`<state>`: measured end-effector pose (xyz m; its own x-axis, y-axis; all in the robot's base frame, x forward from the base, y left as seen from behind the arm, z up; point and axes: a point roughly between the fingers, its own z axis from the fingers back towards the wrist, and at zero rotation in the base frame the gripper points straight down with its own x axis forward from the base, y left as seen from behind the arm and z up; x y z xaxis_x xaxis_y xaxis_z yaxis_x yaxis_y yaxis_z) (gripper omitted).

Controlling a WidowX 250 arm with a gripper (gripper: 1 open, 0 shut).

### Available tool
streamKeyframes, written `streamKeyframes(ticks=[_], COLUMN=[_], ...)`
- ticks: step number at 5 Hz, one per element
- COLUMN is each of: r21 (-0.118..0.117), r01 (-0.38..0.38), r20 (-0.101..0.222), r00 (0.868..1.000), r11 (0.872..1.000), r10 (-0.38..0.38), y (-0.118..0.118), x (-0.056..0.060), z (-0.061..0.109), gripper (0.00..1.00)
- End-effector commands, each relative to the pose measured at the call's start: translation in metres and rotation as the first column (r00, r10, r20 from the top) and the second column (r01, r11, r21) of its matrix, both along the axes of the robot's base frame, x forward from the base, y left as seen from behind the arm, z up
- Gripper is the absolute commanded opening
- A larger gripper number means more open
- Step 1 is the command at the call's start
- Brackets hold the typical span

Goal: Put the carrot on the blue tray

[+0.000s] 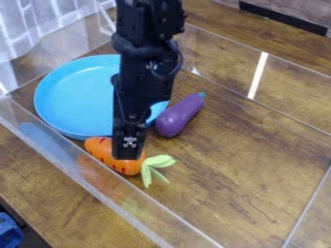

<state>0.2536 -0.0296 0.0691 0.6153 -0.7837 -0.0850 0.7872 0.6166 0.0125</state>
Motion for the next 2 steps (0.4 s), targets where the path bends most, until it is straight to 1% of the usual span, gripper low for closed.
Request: streamKeyframes(ticks=[1,2], r21=[-0.015,-0.022], r01=[0.045,0.023], r20=[0.061,0.083], r00=[0.997,0.996], r11=[0.999,0.999], r10=[-0.044,-0.021], y=[-0.001,0.003], x=[0.007,0.004], z=[0.004,-0.009], gripper=[1.0,1.0])
